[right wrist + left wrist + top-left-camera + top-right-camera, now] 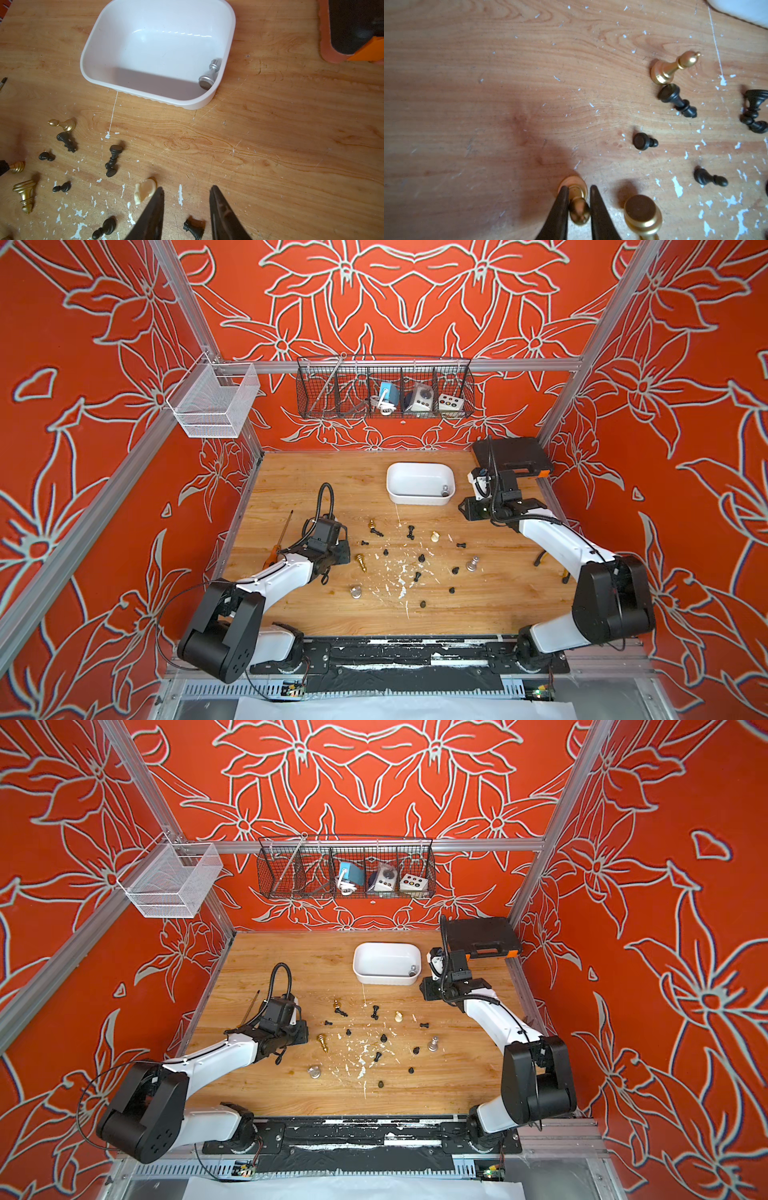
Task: Put the chess pieces into the storage box
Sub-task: Pick up the chess piece at the center of the board.
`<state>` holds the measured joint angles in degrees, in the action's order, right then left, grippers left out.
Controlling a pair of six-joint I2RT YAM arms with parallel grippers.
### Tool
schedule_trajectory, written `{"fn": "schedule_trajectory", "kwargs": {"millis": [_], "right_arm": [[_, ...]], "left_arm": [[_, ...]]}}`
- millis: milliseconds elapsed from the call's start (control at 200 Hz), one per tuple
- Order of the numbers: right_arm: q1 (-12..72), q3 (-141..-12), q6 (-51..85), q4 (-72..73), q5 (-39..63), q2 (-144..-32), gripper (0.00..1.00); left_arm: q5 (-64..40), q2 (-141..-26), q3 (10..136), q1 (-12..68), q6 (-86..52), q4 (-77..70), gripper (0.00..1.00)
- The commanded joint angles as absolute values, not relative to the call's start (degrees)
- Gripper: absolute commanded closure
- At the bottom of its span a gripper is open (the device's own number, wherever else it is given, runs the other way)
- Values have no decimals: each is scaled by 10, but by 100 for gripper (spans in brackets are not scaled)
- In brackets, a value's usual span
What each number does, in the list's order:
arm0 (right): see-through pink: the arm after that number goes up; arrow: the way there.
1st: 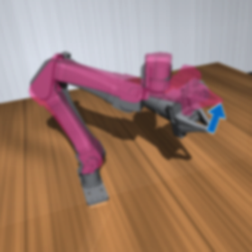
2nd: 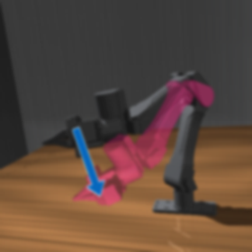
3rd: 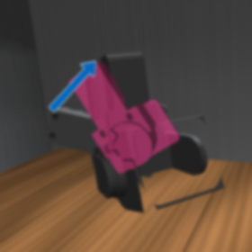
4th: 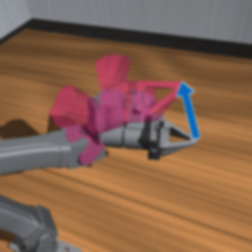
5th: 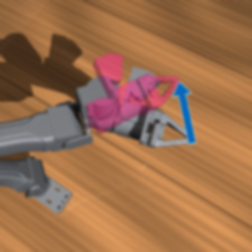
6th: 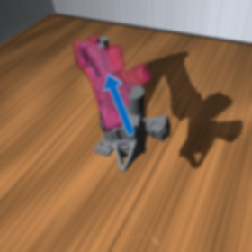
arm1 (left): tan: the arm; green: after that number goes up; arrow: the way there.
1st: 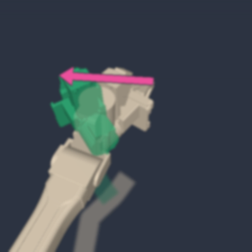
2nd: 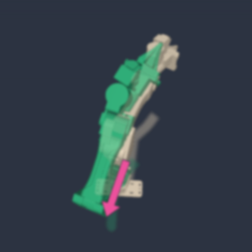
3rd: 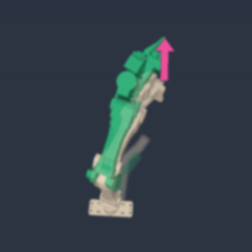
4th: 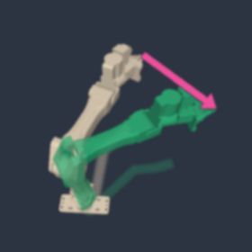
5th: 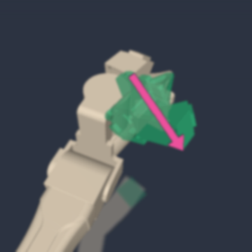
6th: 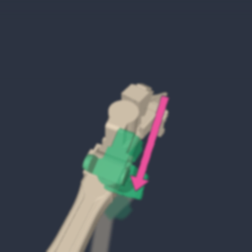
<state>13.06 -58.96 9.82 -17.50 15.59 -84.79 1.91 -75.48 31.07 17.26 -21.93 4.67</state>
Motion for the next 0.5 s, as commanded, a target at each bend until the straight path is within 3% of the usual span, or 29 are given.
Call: {"fn": "schedule_trajectory", "kwargs": {"millis": [0,495], "right_arm": [[124,-581,103,-165,163,-843,62],[122,-584,108,-167,171,-835,63]], "left_arm": [[19,-762,324,176,-222,35,83],[0,-736,369,176,-198,58,90]]}}
